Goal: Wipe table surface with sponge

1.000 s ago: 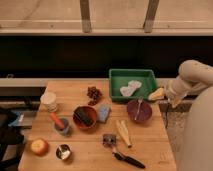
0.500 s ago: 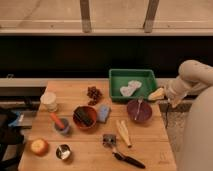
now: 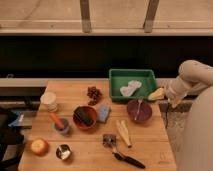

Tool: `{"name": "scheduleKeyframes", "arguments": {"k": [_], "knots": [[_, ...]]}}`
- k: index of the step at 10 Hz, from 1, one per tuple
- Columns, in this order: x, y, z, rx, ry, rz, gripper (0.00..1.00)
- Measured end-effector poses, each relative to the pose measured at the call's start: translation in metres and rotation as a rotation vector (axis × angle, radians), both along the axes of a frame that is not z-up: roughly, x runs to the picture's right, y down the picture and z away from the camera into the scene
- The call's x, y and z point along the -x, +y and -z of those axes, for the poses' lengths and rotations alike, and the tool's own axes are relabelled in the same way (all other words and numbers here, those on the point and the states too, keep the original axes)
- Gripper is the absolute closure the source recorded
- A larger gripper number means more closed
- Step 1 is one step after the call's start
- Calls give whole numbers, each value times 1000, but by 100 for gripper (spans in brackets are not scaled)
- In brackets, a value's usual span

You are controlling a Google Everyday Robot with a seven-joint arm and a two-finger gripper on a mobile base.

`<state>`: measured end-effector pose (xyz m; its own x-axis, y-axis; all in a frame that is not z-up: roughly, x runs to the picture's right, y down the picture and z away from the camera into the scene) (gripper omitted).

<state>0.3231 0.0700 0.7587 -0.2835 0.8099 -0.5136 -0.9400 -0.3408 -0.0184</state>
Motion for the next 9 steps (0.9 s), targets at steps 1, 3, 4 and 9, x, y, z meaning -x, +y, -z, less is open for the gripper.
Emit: {"name": "scheduleKeyframes", "arguments": {"k": [1,3,4,9], "knots": [[0,0,0,0,0,0,20],[0,0,0,0,0,0,20],[0,0,0,0,0,0,20],[4,1,1,7,-8,20,20]]}}
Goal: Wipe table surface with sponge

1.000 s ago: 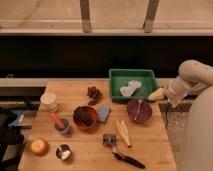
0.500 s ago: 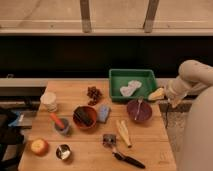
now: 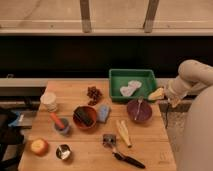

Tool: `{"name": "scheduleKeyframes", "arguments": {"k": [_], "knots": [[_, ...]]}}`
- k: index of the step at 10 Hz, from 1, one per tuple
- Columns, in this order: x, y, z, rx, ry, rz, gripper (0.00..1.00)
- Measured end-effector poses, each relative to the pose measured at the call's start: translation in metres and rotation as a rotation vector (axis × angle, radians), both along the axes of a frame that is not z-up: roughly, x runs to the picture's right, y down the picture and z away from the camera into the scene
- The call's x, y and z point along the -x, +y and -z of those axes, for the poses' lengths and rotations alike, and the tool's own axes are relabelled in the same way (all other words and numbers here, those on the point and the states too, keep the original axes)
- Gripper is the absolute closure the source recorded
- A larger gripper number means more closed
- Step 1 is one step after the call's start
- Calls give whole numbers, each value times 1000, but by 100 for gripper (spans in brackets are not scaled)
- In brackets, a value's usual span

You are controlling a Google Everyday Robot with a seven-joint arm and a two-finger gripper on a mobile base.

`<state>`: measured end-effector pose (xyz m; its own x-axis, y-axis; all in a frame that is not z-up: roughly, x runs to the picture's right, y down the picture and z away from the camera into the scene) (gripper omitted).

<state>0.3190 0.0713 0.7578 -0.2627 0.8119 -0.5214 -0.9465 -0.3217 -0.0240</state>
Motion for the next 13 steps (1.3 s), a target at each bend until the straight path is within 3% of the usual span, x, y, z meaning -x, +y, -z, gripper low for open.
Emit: {"name": "scheduleKeyframes", "arguments": {"k": [2,5,9,10,13], "knots": [[29,-3,2,2,-47,44,20],[96,-17,5,-14,-127,115,20],[203,-52,11,-55,-257,207,20],[218,-57,14,-70,-277,218,20],[219,-57,14,-72,-277,217,20]]}}
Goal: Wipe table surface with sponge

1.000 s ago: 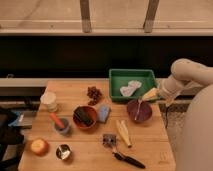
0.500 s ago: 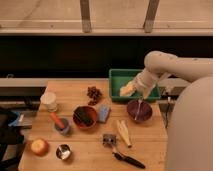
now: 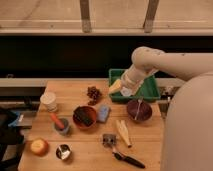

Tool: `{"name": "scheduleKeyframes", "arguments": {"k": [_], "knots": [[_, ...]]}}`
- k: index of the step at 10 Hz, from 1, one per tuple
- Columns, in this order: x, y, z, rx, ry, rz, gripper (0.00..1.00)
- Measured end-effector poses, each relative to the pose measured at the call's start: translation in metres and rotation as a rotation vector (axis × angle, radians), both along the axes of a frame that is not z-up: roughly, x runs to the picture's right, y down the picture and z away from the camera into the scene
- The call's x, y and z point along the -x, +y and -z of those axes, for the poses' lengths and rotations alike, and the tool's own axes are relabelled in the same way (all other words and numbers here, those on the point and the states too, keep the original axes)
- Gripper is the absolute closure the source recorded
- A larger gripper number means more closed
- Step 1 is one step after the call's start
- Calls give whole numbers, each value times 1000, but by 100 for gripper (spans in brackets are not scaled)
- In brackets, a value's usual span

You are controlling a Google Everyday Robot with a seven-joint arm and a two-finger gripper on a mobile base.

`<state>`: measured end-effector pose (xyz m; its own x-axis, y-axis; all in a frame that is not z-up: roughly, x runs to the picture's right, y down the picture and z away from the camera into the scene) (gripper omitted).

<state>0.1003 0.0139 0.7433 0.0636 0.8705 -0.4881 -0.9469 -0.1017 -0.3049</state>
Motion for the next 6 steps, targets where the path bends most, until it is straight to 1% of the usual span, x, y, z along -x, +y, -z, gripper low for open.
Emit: {"name": "scheduleKeyframes", "arguments": {"k": [2,3,4,5,6], "knots": [[-3,3,-2,11,-6,-14,20],[4,11,-7,27,-29,-14,20],[17,15,-13,36,-58,-8,20],[30,17,-17,41,-74,2,20],[55,19,-26,50,-101,27,20]]}}
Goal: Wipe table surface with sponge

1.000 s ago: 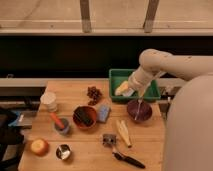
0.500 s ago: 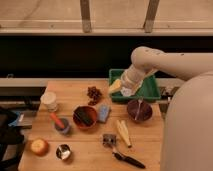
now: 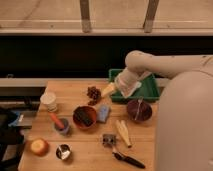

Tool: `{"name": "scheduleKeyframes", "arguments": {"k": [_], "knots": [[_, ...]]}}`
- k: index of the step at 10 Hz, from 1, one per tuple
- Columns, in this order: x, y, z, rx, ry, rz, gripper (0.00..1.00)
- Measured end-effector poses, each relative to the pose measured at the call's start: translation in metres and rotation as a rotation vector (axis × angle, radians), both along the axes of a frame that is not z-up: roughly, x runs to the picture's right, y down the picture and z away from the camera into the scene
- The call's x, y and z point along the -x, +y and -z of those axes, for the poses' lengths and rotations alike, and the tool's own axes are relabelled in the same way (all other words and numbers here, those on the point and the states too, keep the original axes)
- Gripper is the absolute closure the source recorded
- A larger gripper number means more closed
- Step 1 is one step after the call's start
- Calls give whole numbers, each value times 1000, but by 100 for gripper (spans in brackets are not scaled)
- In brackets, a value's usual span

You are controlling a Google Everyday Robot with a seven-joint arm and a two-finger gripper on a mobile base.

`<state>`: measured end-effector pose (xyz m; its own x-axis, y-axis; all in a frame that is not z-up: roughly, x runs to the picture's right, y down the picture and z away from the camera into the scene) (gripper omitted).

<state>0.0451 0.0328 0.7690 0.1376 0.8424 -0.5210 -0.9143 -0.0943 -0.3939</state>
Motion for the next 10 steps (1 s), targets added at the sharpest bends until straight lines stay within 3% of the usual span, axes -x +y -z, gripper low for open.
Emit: {"name": "scheduleKeyframes", "arguments": {"k": [4,7,10], "knots": [[71,23,-37,61,-48,79,20],[69,41,-60,94,-8,45,20],[67,42,-62,93,-2,36,20]]}}
